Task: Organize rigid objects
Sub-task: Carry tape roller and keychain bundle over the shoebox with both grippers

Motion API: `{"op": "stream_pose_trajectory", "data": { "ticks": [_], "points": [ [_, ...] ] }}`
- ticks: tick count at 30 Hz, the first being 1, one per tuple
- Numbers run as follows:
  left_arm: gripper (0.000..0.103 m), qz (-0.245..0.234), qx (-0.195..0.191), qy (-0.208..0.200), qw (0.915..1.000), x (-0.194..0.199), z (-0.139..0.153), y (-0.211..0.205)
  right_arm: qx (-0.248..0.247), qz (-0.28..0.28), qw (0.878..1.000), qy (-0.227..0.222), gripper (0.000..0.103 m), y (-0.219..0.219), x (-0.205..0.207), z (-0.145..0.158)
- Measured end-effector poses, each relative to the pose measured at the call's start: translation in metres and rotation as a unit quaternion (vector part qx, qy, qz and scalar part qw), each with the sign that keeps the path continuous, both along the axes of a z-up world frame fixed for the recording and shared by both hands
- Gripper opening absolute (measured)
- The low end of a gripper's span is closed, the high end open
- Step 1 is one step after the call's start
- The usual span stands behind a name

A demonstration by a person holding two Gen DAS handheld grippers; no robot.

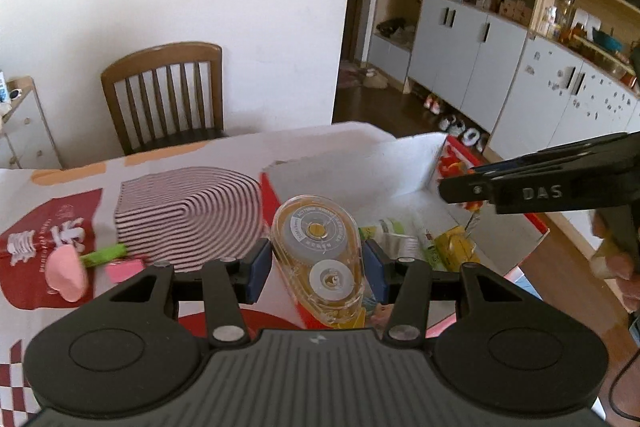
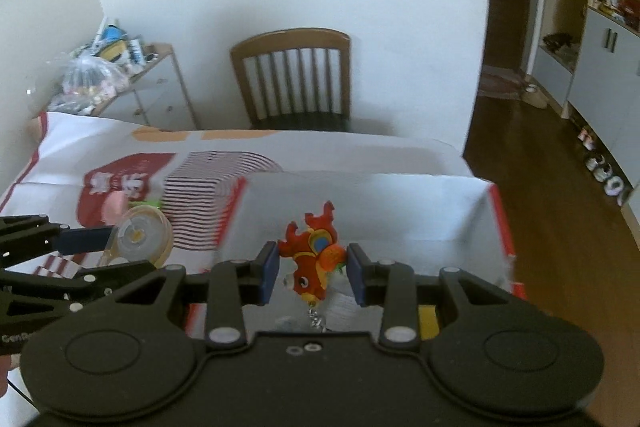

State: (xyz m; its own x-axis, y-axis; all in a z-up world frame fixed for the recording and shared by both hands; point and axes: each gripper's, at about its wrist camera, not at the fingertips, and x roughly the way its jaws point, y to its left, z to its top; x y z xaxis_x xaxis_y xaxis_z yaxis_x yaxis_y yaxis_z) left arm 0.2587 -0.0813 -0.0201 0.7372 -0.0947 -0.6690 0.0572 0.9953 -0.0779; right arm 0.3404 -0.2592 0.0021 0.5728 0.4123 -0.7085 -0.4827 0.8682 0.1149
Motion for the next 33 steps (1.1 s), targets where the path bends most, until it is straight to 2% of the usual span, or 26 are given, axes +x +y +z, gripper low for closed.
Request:
{"op": "stream_pose_trajectory", "data": {
  "ticks": [9,12,16,18,24,33],
  "points": [
    [0.049,-0.010,0.020,0.024,0.9995,0.031,-0.025,-0.049,-0.013,-0.024,0.999,0.024,0.035,-0.053,0.021,-0.030],
    [0.049,-0.017,0.038,0.025,0.9988,0.043,-0.033,-0.062,-0.022,-0.022,0.999,0.033,0.035,-0.063,0.025,-0.041],
    [0.049,-0.012,0.057,0.033,0.9978,0.061,-0.044,-0.070,-0.030,-0.011,0.998,0.049,0.035,-0.068,0.029,-0.055],
    [0.049,-0.002,0.065,0.044,0.9969,0.072,-0.051,-0.071,-0.034,-0.002,0.998,0.057,0.024,-0.067,0.031,-0.062],
    [0.049,0.005,0.082,0.073,0.9939,0.092,-0.067,-0.081,-0.044,0.026,0.997,0.060,0.024,-0.062,0.031,-0.072],
    [0.049,0.011,0.073,0.134,0.9882,0.103,-0.090,-0.080,-0.033,0.039,0.995,0.081,0.028,-0.072,0.037,-0.080]
  ]
}}
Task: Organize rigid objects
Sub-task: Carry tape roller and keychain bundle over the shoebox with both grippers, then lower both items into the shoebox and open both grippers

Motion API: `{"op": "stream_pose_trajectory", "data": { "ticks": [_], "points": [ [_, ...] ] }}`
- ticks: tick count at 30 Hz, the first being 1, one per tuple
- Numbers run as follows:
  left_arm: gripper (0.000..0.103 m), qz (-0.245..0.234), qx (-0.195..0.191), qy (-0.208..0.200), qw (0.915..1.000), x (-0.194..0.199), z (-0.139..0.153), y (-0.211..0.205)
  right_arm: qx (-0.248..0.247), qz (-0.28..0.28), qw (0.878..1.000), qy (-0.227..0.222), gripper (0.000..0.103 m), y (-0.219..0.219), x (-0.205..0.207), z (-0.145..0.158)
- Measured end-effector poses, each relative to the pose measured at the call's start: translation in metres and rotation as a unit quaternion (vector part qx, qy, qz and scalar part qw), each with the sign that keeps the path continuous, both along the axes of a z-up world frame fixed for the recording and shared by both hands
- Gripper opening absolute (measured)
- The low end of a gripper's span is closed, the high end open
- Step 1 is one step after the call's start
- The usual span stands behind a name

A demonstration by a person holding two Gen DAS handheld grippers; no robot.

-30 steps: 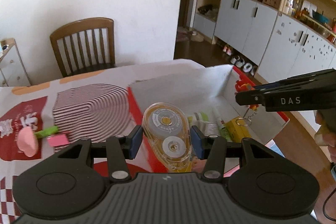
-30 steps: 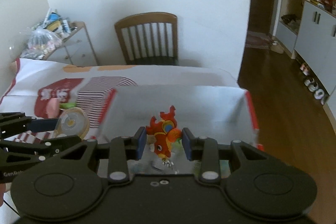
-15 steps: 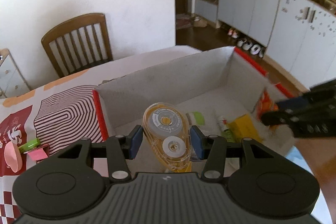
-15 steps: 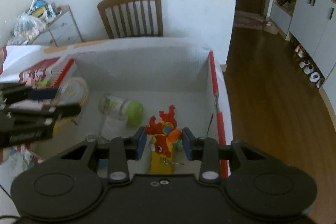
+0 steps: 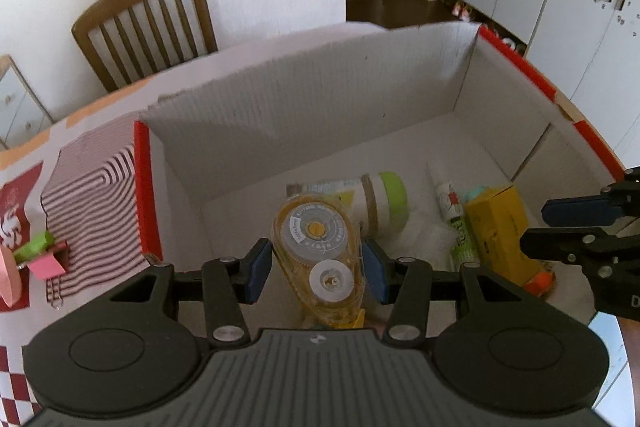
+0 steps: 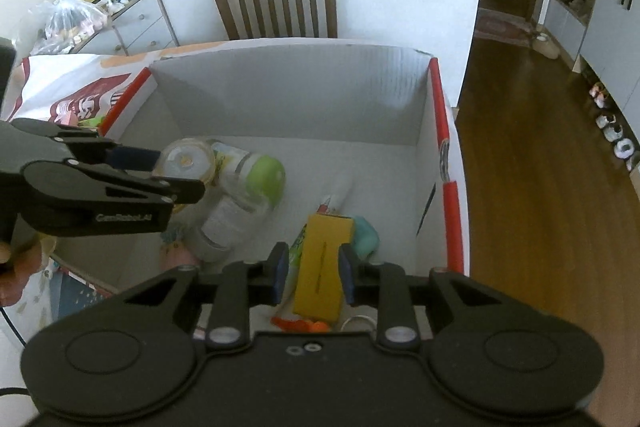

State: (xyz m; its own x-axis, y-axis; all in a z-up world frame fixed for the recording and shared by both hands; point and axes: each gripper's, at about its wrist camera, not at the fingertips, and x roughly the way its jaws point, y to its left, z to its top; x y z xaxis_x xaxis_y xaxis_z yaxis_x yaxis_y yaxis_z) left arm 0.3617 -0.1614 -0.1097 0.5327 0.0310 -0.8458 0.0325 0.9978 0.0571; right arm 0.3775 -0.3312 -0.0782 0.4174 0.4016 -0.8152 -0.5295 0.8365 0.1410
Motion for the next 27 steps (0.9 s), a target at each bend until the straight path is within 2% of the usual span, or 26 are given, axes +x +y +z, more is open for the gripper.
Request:
{"op": "stream_pose_trajectory", "data": {
  "ticks": [7,11,14,27],
  "points": [
    [0.049,-0.004,0.018,0.011,0.9998,0.004,-0.001,-0.006,0.008,0.000,1.000,0.014,0.033,-0.002,-0.001,-0.003],
    [0.049,0.001,0.014,0.014,0.9998,0.006,0.001,-0.007,0.011,-0.001,1.000,0.016,0.039,-0.002,-0.002,-0.002],
    [0.050,0.004,0.019,0.004,0.9998,0.003,0.006,-0.007,0.011,-0.003,1.000,0.014,0.042,-0.002,-0.005,-0.001],
    [0.051,-0.014,-0.008,-0.031,0.9994,-0.032,0.037,-0.019,0.025,-0.002,1.000,-0.004,0.057,0.004,-0.023,0.022]
  ]
}}
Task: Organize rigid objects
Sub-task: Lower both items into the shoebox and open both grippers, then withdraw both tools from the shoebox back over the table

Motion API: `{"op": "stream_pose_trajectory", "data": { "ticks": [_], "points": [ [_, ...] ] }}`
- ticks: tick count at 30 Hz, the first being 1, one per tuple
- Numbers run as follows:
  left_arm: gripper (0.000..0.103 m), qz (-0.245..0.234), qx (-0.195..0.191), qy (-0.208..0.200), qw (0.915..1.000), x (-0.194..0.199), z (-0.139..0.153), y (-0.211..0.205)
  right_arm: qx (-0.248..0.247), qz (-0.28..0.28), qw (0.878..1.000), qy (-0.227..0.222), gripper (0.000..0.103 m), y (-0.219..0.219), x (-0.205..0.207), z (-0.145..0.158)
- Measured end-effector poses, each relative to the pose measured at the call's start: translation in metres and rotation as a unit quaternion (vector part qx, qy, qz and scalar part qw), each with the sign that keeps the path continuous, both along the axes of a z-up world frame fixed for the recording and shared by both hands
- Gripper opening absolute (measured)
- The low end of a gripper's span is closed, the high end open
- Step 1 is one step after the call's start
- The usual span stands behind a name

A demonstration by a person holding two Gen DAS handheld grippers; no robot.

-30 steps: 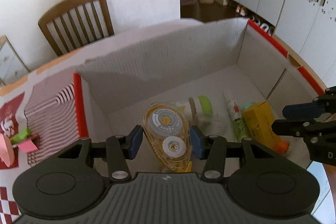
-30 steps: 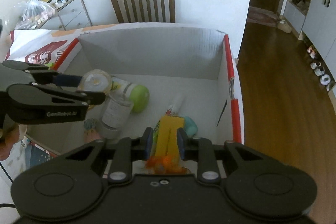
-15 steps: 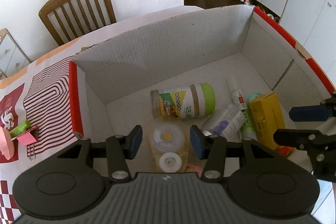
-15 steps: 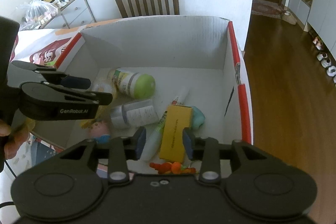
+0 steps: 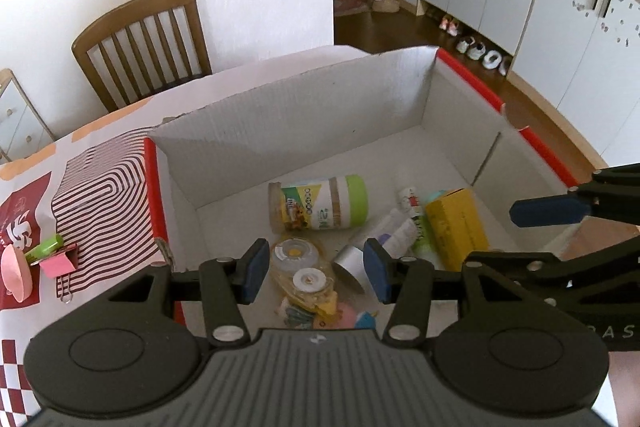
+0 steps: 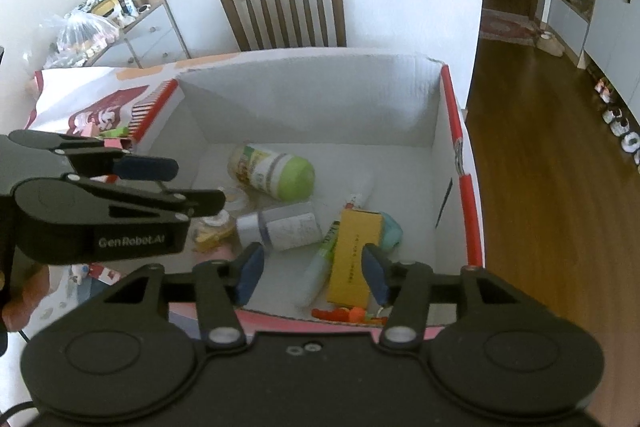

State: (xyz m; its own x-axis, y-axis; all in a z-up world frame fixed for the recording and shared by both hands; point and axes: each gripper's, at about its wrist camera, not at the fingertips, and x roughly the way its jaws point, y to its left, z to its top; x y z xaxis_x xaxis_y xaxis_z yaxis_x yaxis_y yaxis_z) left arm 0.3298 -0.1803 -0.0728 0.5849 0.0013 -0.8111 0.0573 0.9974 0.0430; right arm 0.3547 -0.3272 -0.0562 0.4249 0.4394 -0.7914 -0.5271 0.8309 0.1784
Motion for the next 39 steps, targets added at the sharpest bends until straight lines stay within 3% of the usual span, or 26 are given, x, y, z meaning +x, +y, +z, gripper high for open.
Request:
{"op": "stream_pose_trajectory", "data": {
  "ticks": [17,20,27,31,39],
  "points": [
    [0.052,0.027,-0.044,-0.058,0.9970,-0.064,0.044,0.035,0.020,0.021,0.999,-0.036,0.072,0.019,-0.041,0.040],
    [0.064,0.037,-0.051,-0.071,0.9955,-0.078,0.050,0.050,0.027,0.022,0.999,-0.041,0.076,0.026,-0.051,0.045],
    [0.064,0.063,-0.057,-0.092,0.9921,-0.107,0.058,0.093,0.047,0.025,0.997,-0.050,0.086,0.047,-0.075,0.054],
    [0.076,0.085,-0.059,-0.104,0.9892,-0.123,0.060,0.122,0.052,0.029,0.997,-0.057,0.092,0.065,-0.087,0.057],
    [0.077,0.109,-0.047,-0.109,0.9869,-0.141,0.057,0.176,0.055,0.039,0.995,-0.072,0.102,0.105,-0.111,0.055]
  ]
}}
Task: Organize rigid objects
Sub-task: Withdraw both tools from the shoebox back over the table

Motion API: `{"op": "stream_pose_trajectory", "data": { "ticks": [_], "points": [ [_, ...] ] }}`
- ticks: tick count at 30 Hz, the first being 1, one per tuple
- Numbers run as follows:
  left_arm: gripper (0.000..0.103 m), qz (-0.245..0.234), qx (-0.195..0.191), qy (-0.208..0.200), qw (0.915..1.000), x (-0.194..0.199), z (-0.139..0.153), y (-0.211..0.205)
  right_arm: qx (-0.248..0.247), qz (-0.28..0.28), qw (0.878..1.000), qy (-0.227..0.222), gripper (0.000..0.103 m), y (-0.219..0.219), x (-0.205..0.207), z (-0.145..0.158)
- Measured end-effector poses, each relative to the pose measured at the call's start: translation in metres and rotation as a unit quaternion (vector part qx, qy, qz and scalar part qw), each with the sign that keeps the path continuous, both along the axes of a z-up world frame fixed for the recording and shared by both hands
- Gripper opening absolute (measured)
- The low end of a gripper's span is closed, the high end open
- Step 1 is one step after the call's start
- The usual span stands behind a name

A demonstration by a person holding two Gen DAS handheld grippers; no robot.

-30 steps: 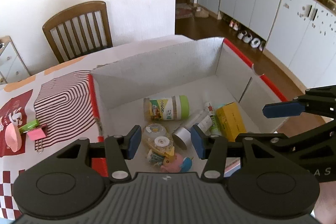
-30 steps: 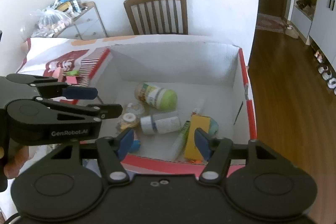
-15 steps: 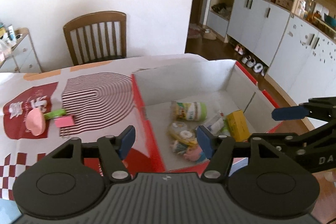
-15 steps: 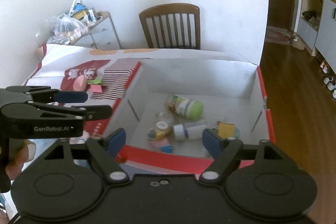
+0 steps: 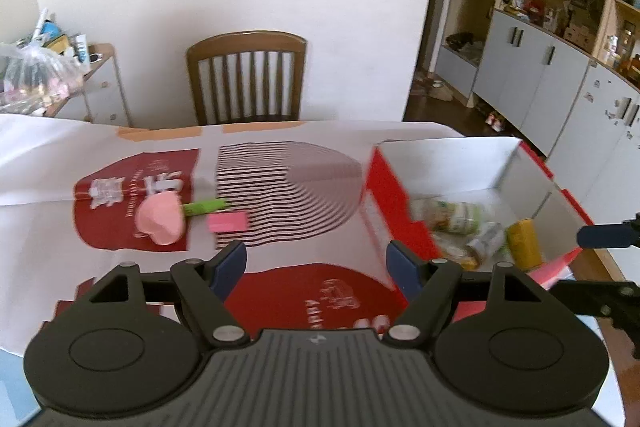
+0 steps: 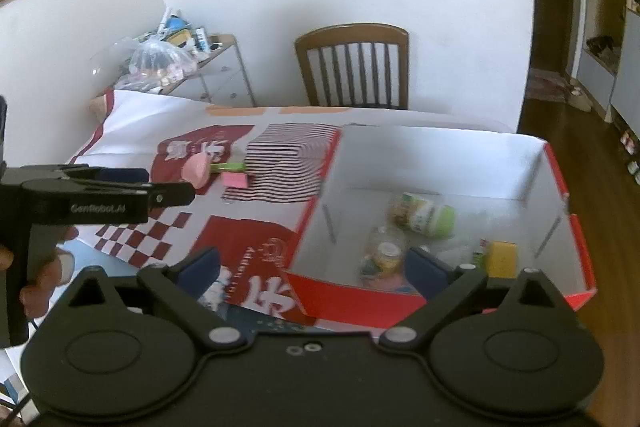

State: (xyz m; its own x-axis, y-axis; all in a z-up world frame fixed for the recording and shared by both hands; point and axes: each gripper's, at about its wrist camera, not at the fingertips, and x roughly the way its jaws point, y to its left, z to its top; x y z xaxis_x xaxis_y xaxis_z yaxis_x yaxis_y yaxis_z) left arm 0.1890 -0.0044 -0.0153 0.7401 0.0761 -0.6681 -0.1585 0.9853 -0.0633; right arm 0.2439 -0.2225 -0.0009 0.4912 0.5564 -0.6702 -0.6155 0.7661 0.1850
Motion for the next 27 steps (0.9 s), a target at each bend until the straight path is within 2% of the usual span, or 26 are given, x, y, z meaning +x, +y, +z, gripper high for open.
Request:
{"op": "stream_pose_trajectory", "data": {
  "ticks": [3,15,27],
  "points": [
    [0.082,0.010,0.000,-0.001,1.0000,-0.006,-0.003,0.021,0.000,0.008,1.000,-0.004,0.103,0.019,-0.009,-0.002],
    [0.082,0.035,-0.014,0.001,0.9993,-0.015,-0.024,0.099,-0.027,0.027,0.999,0.018,0.103,0.099,-0.042,-0.038],
    [0.082,0.050,0.010,0.016,0.9986,0.021,-0.063,0.160,-0.070,0.009,0.997,0.043,0.092,0.145,-0.033,-0.084]
  ]
}}
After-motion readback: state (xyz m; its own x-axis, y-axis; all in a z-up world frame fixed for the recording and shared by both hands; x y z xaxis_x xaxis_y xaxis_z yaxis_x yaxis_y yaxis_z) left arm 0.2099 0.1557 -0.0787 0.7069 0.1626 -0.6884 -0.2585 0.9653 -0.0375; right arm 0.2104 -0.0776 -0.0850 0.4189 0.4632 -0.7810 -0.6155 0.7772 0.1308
